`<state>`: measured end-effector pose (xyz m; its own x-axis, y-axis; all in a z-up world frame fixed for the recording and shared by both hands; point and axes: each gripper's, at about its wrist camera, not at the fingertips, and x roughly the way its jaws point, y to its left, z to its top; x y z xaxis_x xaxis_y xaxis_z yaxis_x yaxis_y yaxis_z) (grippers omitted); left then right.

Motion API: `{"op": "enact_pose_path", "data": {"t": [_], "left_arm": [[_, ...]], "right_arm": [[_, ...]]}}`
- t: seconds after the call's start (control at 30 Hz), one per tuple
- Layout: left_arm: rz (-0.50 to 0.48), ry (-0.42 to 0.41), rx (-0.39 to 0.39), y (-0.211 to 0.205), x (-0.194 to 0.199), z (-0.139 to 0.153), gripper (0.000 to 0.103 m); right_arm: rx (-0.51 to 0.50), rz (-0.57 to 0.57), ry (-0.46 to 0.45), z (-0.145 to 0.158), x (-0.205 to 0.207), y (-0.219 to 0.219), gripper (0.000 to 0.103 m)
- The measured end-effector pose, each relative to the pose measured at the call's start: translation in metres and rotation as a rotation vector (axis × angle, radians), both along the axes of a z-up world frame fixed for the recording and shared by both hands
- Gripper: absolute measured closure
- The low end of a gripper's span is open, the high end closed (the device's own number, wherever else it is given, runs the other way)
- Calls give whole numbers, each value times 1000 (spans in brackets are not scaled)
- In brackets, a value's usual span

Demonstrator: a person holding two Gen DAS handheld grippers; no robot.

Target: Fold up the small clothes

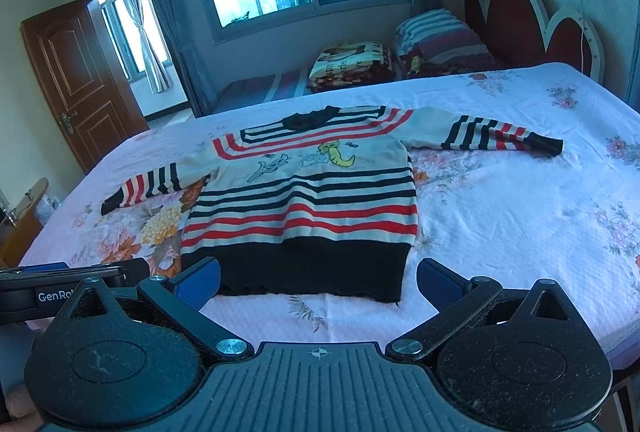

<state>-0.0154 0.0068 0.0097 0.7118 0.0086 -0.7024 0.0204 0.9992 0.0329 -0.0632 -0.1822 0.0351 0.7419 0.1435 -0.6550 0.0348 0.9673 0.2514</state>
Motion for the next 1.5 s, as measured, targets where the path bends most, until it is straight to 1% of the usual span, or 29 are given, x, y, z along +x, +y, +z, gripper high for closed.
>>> {"op": "enact_pose_path", "data": {"t": [1.5], "left_arm": [[7,-2,5,-3,0,0,0]], "right_arm": [[-4,-5,8,-4,4,4,0]]}}
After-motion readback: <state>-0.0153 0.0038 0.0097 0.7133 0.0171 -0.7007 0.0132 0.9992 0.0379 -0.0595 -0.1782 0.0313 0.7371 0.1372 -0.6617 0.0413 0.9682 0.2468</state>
